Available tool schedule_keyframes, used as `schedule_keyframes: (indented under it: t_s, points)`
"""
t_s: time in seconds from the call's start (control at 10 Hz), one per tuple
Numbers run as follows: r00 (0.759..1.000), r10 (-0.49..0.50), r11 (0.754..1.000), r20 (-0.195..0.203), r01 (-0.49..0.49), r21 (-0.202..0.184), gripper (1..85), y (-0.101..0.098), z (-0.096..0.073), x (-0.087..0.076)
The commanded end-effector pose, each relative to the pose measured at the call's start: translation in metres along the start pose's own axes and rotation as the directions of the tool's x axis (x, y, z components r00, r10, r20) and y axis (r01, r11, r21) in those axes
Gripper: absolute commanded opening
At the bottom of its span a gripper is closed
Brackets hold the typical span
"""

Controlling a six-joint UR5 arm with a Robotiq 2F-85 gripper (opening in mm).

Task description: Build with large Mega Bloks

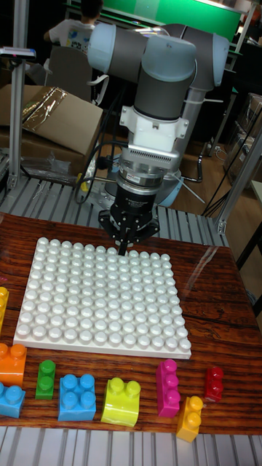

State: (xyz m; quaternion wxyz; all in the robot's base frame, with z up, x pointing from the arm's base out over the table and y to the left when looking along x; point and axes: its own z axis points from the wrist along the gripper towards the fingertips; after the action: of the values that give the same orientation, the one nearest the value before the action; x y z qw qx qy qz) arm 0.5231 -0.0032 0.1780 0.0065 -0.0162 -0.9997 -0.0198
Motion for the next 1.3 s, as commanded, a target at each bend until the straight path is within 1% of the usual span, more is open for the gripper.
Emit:
schedule_keyframes:
  t_s: [0.0, 0.2, 0.3, 0.5, 0.6, 0.7, 0.8, 0.9, 1.0, 1.1, 1.2]
  points:
    - [0.998, 0.061, 0.998, 0.000, -0.061, -0.023, 1.0, 0.005, -0.001, 0.000]
    - [0.997, 0.069, 0.997, 0.016, -0.069, -0.030, 1.0, 0.007, -0.001, -0.005]
    - [0.994, 0.087, 0.995, 0.060, -0.083, -0.062, 1.0, 0.014, -0.002, -0.017]
    - [0.997, 0.019, 1.000, 0.073, -0.018, -0.020, 1.0, 0.004, -0.002, -0.019]
    - [0.998, -0.013, 1.000, 0.064, 0.014, -0.021, 1.3, 0.005, -0.002, -0.017]
    - [0.996, -0.060, 0.998, 0.060, 0.062, -0.027, 7.7, 0.005, -0.001, -0.016]
    - [0.994, -0.092, 0.994, 0.065, 0.096, -0.052, 10.7, -0.001, 0.002, -0.025]
    - [0.992, -0.115, 0.991, 0.061, 0.118, -0.056, 12.0, -0.012, 0.005, -0.035]
    - [0.987, -0.146, 0.987, 0.067, 0.150, -0.059, 12.0, -0.025, 0.009, -0.047]
    - [0.987, -0.146, 0.987, 0.073, 0.150, -0.051, 10.0, -0.028, 0.017, -0.056]
    - [0.986, -0.148, 0.987, 0.074, 0.152, -0.046, 10.0, -0.029, 0.022, -0.062]
